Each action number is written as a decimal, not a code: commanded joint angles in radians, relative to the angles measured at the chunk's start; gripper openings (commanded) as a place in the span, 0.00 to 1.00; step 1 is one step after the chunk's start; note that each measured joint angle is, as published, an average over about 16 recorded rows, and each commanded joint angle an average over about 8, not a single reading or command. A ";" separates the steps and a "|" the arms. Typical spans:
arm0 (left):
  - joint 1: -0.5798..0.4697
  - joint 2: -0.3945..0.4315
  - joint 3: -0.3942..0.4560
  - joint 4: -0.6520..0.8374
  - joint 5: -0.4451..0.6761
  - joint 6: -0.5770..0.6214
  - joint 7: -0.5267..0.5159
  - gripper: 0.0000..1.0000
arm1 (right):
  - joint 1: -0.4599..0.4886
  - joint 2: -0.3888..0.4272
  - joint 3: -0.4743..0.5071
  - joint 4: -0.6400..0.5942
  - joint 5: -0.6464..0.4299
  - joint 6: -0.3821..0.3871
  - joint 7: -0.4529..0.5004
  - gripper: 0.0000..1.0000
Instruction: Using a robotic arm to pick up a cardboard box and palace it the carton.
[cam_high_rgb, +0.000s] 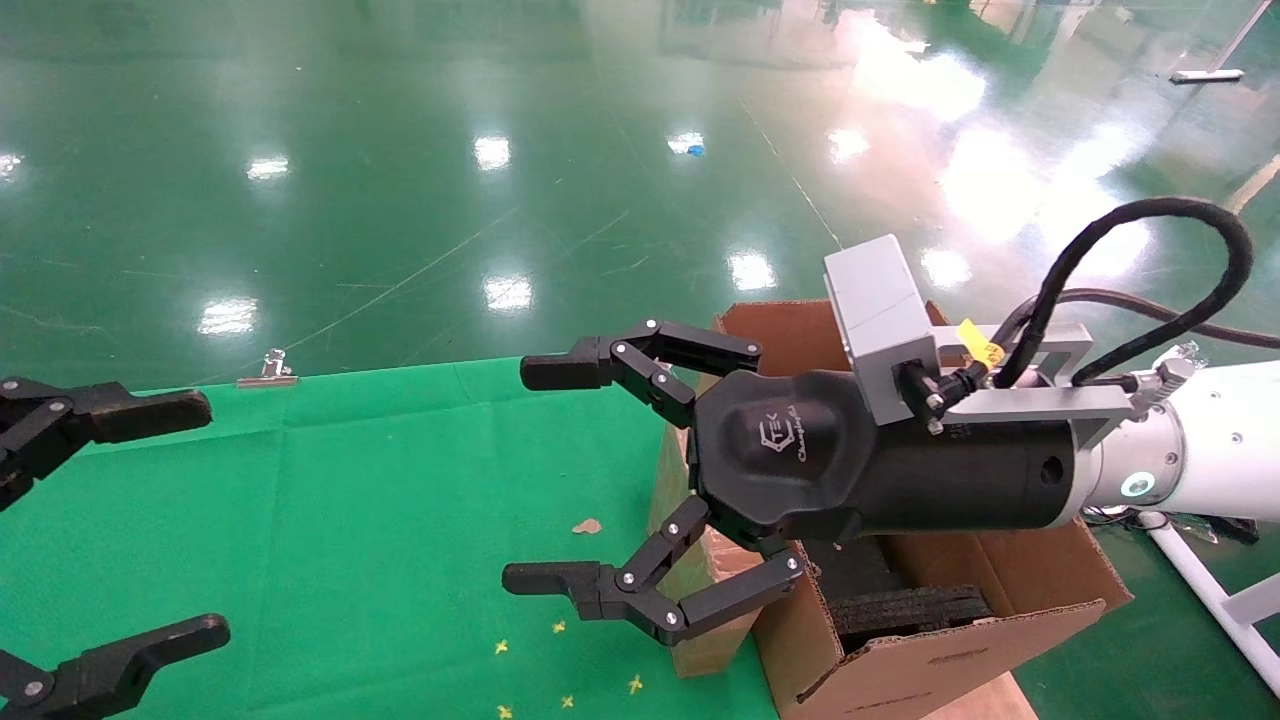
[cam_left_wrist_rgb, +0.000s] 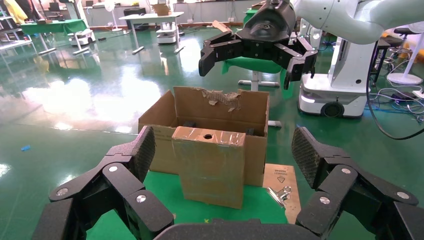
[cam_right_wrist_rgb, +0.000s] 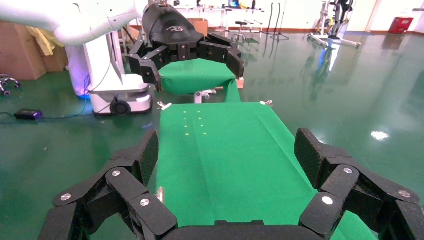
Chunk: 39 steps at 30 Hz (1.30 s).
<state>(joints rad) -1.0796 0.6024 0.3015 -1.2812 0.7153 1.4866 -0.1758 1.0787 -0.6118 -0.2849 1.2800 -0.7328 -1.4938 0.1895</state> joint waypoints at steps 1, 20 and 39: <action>0.000 0.000 0.000 0.000 0.000 0.000 0.000 1.00 | 0.000 0.000 0.000 0.000 0.000 0.000 0.000 1.00; 0.000 0.000 0.000 0.001 0.000 0.000 0.000 1.00 | 0.074 -0.014 -0.082 0.018 -0.143 -0.003 0.090 1.00; -0.001 0.000 0.001 0.001 -0.001 0.000 0.001 1.00 | 0.540 -0.182 -0.593 0.013 -0.698 -0.099 0.427 1.00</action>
<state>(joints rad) -1.0803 0.6022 0.3028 -1.2803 0.7146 1.4867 -0.1750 1.6353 -0.7952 -0.8906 1.2993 -1.4298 -1.5926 0.6265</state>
